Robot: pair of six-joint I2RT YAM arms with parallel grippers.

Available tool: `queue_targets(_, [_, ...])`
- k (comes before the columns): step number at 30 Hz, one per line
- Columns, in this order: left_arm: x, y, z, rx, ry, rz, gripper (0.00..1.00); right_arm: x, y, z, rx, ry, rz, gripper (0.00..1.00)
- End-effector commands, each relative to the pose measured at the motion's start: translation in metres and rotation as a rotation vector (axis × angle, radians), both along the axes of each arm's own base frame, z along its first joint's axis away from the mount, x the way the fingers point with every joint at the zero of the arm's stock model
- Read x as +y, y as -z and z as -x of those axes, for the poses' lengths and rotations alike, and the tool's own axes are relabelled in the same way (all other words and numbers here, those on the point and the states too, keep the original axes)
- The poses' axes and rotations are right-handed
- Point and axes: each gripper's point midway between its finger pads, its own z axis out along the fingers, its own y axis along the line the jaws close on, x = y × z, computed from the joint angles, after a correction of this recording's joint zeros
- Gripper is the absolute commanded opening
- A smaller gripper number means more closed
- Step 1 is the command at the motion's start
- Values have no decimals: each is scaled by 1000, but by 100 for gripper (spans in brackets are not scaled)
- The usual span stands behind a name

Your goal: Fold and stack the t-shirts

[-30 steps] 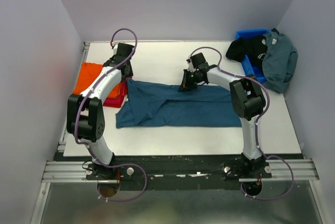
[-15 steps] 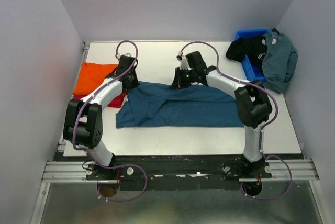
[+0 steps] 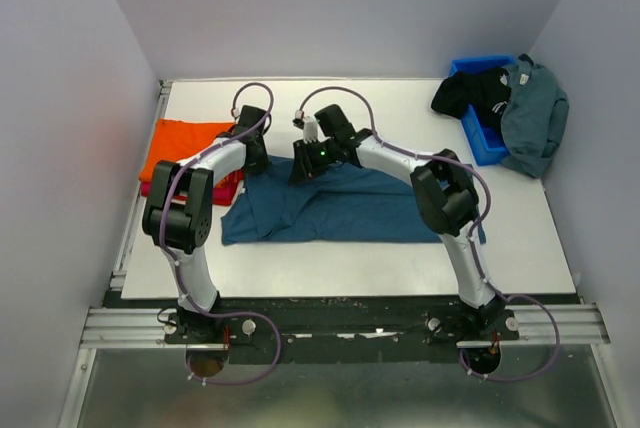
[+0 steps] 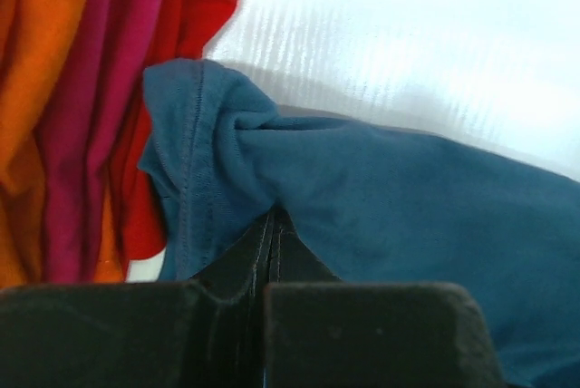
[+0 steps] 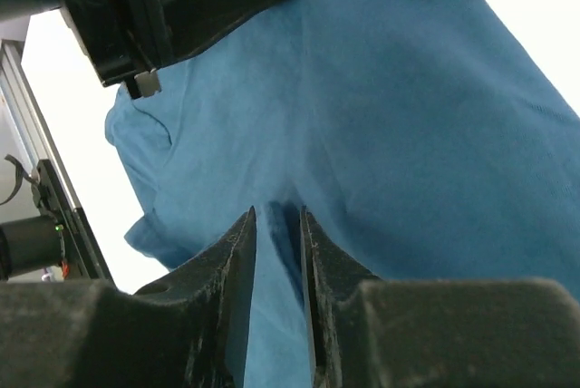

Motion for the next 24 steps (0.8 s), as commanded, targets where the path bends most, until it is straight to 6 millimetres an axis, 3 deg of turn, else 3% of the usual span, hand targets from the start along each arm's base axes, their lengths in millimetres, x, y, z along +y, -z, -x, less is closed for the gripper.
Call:
queue_targets(1, [18,1,0,20,-31,-67,0,12,11,11,59,-83,-15,36])
queue_targets(11, [19,1,-4,23,-24,-70,0,4,11,52,116,-203,-98,43])
queue_targets(15, [21,2,-6,28,-26,-75,0,-2,10,58,116,-208,-88,44])
queue_targets(21, [24,2,-7,26,-28,-79,0,-17,13,72,120,-201,-61,39])
queue_targets(24, [24,3,-6,31,-25,-82,0,-26,8,80,102,-189,-53,25])
